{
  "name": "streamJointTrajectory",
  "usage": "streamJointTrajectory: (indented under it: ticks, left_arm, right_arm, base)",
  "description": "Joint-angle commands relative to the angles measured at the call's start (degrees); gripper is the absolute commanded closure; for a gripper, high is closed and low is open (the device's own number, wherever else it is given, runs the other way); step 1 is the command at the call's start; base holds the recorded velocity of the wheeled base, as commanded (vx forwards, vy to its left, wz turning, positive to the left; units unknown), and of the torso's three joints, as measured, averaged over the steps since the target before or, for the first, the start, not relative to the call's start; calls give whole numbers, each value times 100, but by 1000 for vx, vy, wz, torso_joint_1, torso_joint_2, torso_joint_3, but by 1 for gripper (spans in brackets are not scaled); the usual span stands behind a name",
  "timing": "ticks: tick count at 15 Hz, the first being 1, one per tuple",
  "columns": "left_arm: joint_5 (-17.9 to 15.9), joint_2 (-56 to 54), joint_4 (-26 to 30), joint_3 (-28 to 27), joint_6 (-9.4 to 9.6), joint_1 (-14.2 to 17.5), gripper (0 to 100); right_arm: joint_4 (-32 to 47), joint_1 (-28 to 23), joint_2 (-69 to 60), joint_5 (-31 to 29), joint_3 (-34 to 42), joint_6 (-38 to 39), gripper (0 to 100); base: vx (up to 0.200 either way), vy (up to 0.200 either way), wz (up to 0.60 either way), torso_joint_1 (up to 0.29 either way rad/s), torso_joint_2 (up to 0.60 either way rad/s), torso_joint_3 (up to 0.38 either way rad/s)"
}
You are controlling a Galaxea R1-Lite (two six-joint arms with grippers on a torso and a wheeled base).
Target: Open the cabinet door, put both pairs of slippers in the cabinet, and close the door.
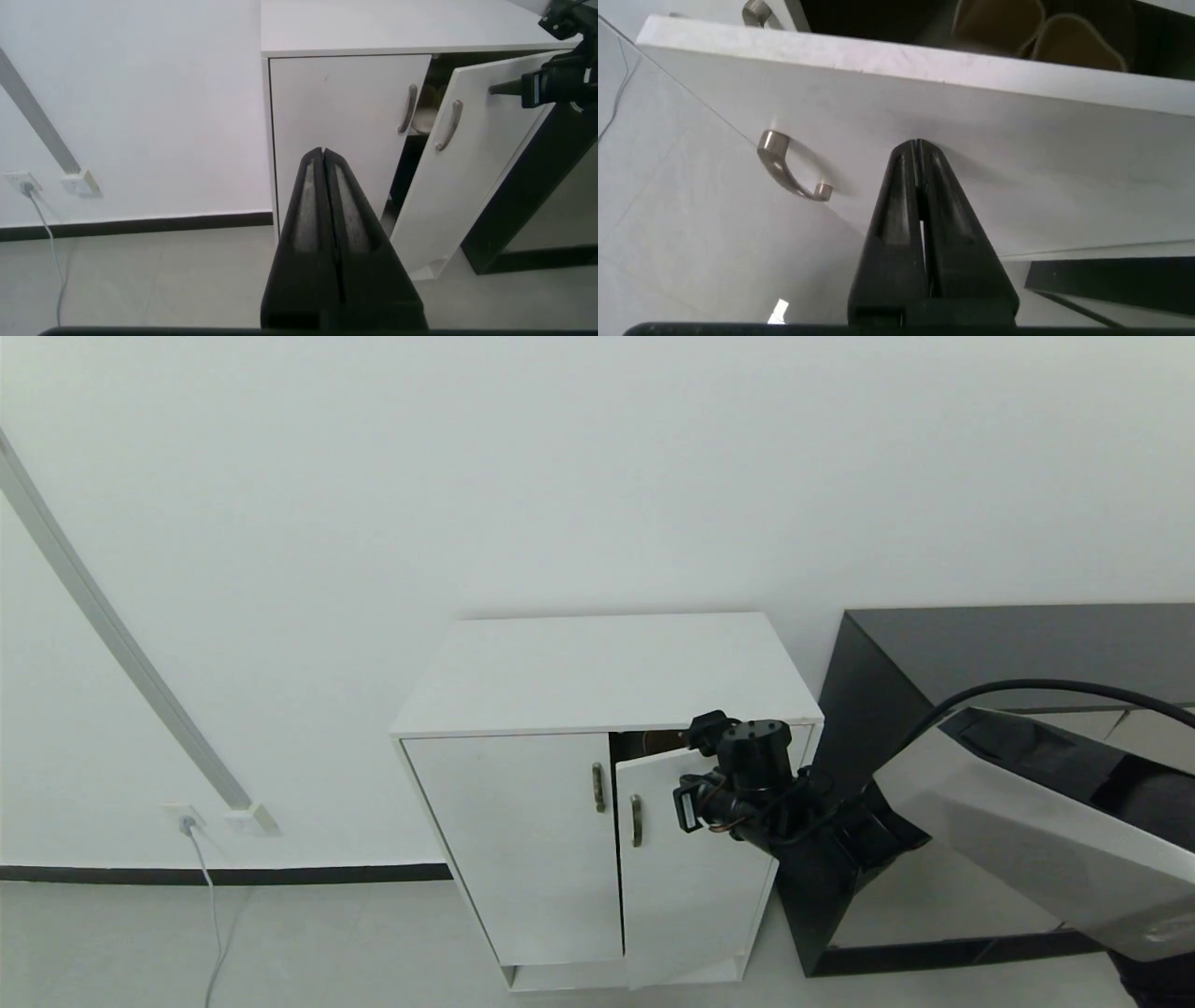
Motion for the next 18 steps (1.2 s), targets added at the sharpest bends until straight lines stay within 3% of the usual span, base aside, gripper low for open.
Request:
streamJointTrajectory:
  ticks: [1,18]
  left_arm:
    - [1,0,2,1,-1,1,100]
    - [1,0,2,1,-1,1,100]
  right_arm:
    - [-3,-13,28,-2,-34,-1,100]
    - [261,-268,511,-2,-983,-19,100]
  base:
    - [0,0,0,0,0,0]
    - [0,0,0,0,0,0]
